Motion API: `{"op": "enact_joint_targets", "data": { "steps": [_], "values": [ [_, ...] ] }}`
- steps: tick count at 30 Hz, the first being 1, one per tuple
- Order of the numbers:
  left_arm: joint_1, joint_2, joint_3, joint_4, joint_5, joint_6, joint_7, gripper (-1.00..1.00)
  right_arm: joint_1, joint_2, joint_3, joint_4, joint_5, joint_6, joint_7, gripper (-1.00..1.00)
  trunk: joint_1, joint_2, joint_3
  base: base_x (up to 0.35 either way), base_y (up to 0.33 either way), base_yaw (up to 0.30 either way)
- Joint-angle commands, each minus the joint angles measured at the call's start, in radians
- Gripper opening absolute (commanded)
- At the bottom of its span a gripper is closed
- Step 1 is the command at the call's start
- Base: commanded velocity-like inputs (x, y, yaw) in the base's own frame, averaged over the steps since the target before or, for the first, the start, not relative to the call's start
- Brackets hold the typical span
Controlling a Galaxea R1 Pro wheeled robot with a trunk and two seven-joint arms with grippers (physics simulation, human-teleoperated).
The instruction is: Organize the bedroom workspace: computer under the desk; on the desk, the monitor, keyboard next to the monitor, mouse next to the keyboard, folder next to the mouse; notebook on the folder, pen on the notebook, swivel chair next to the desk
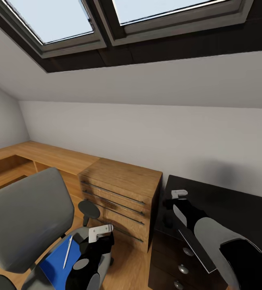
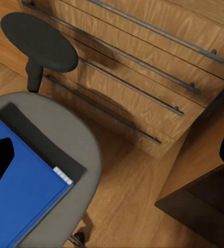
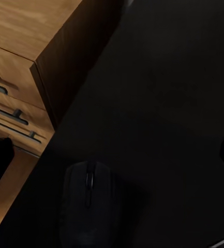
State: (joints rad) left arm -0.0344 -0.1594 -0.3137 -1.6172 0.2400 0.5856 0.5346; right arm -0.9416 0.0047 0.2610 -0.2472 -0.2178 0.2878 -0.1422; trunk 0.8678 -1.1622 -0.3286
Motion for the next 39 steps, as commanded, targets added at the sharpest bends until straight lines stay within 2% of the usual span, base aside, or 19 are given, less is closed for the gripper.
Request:
{"op": "enact_joint_targets", "data": {
  "steps": [1,4,8,22,39],
  "values": [
    [-0.001,0.001,-0.001,-0.001,0.026,0.002,0.01,1.0,-0.002,0.002,0.008,0.009,-0.012,0.006,-0.007,1.0,0.0,-0.001,-0.001,0.0,0.0,0.0],
    [-0.001,0.002,0.002,-0.001,0.061,0.002,0.012,1.0,-0.003,0.011,0.007,0.029,-0.022,0.007,-0.007,1.0,0.0,-0.001,-0.001,0.0,0.0,0.0],
    [-0.001,0.003,0.006,-0.001,0.075,0.002,0.013,1.0,-0.004,0.017,0.007,0.047,-0.046,0.007,-0.008,1.0,0.0,-0.001,-0.001,0.0,0.0,0.0],
    [-0.001,0.003,0.008,-0.001,0.082,0.002,0.014,1.0,-0.004,0.02,0.007,0.069,-0.062,0.021,-0.007,1.0,0.0,-0.001,-0.001,0.0,0.0,0.0],
    [-0.001,0.003,0.008,-0.001,0.082,0.002,0.015,1.0,-0.003,0.015,0.006,0.072,-0.061,0.021,-0.005,1.0,0.065,-0.12,-0.055,0.0,0.0,0.0]
  ]
}}
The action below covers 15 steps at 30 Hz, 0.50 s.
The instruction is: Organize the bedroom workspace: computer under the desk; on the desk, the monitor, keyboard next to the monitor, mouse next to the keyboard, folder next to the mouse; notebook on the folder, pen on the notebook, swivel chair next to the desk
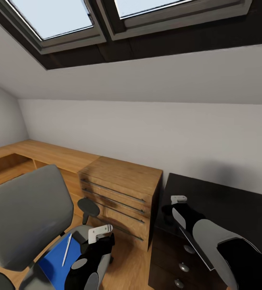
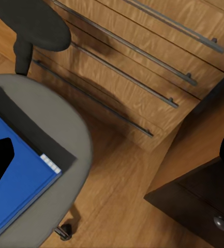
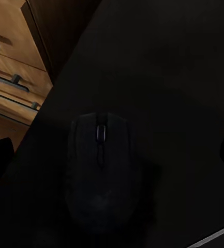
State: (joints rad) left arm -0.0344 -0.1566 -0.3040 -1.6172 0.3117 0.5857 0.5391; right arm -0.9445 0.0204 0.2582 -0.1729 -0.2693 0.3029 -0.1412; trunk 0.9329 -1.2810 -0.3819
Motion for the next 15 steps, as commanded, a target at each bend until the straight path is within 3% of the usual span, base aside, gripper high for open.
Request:
{"op": "enact_joint_targets", "data": {
  "steps": [1,12,15],
  "values": [
    [-0.001,0.0,-0.001,-0.001,0.01,0.002,0.01,1.0,0.0,0.0,0.009,-0.002,-0.01,0.005,-0.006,1.0,0.004,-0.008,-0.004,0.0,0.0,0.0],
    [-0.001,0.0,-0.001,-0.001,0.01,0.002,0.01,1.0,-0.001,0.001,0.009,-0.001,-0.01,0.006,-0.006,1.0,0.046,-0.085,-0.039,0.0,0.0,0.0],
    [-0.001,0.0,-0.001,-0.001,0.01,0.002,0.01,1.0,-0.001,0.001,0.009,0.011,-0.011,0.006,-0.006,1.0,0.046,-0.085,-0.039,0.0,0.0,0.0]
  ]
}}
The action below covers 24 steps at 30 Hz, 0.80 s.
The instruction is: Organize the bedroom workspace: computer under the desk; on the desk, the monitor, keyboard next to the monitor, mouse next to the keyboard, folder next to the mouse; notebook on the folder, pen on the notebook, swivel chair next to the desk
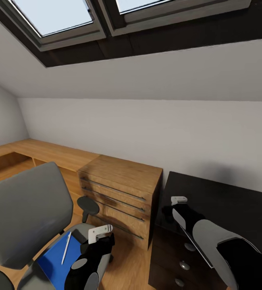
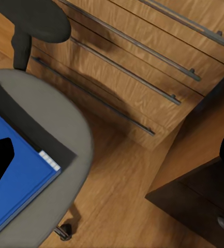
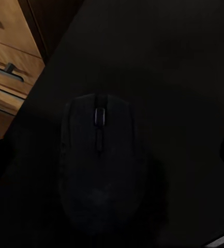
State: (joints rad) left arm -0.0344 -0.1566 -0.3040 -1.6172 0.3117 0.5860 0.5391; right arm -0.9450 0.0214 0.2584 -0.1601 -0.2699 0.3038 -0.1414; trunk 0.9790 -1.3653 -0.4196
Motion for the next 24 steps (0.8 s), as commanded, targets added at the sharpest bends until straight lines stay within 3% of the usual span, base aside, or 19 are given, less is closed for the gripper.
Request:
{"op": "enact_joint_targets", "data": {
  "steps": [1,10,24],
  "values": [
    [-0.001,0.0,-0.001,-0.001,0.01,0.002,0.01,1.0,0.0,0.0,0.009,0.0,-0.01,0.005,-0.006,1.0,0.0,-0.001,-0.001,0.0,0.0,0.0],
    [-0.001,0.0,-0.001,-0.001,0.01,0.001,0.01,1.0,0.0,-0.003,0.009,0.005,-0.012,0.005,-0.006,1.0,0.031,-0.057,-0.026,0.0,0.0,0.0],
    [-0.001,0.0,-0.001,-0.001,0.01,0.001,0.01,1.0,0.0,-0.003,0.009,0.005,-0.012,0.006,-0.006,1.0,0.038,-0.071,-0.032,0.0,0.0,0.0]
  ]
}}
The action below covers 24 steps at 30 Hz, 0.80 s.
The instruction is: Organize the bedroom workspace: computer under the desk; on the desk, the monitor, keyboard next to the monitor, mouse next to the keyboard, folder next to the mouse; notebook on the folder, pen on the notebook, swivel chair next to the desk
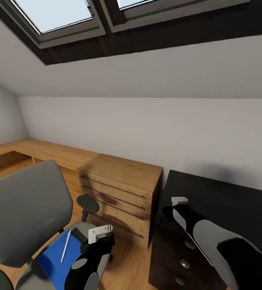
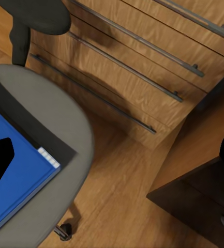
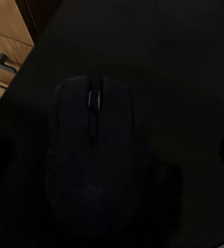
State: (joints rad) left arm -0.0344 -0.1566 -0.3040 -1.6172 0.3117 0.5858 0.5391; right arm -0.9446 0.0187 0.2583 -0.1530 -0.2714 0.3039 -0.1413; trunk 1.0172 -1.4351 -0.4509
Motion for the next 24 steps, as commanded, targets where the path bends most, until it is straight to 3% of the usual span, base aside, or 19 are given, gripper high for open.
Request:
{"op": "enact_joint_targets", "data": {
  "steps": [1,5,24],
  "values": [
    [-0.001,0.0,-0.001,-0.001,0.01,0.002,0.01,1.0,-0.001,0.0,0.009,-0.002,-0.01,0.006,-0.006,1.0,0.004,-0.008,-0.004,0.0,0.0,0.0],
    [-0.001,0.0,-0.001,-0.001,0.01,0.002,0.01,1.0,-0.001,0.0,0.009,-0.002,-0.01,0.005,-0.006,1.0,0.019,-0.036,-0.017,0.0,0.0,0.0],
    [-0.001,0.0,-0.001,-0.001,0.01,0.002,0.01,1.0,-0.001,0.0,0.009,-0.001,-0.01,0.004,-0.005,1.0,0.019,-0.036,-0.017,0.0,0.0,0.0]
  ]
}}
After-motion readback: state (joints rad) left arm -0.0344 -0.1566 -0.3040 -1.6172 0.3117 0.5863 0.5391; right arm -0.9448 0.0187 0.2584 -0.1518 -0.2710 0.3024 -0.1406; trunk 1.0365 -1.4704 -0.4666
